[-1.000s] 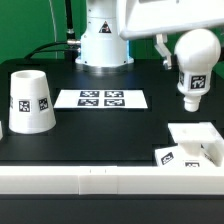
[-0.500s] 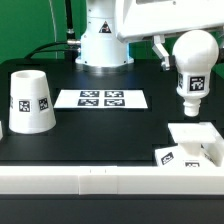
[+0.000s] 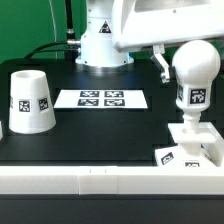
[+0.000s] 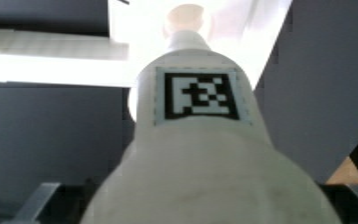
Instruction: Assemble lamp
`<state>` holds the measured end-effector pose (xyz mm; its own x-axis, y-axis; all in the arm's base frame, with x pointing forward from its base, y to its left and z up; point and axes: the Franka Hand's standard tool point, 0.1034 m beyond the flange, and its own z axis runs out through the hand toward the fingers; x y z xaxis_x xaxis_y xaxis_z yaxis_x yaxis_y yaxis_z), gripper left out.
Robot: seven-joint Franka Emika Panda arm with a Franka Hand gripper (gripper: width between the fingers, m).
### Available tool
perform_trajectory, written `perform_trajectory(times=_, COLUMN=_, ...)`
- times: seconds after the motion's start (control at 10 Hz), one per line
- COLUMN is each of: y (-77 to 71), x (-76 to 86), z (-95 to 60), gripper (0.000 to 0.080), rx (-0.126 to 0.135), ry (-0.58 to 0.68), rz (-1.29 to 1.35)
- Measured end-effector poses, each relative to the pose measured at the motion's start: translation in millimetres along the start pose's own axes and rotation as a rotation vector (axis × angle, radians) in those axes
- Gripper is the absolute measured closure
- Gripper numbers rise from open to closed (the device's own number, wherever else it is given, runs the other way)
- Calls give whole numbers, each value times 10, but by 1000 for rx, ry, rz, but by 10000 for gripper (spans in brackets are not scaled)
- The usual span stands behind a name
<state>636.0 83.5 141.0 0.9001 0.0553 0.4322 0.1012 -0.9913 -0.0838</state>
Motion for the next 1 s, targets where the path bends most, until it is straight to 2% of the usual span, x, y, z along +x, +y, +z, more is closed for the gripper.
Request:
perform_trajectory(times=0.3, y=0, x=-130, z=158, gripper=225, rx=0, ry=-17, rz=-4)
perform_trajectory(times=1.0, y=-18, x=-177, z=232, gripper=212, rx=-4, ry=6, rz=-7)
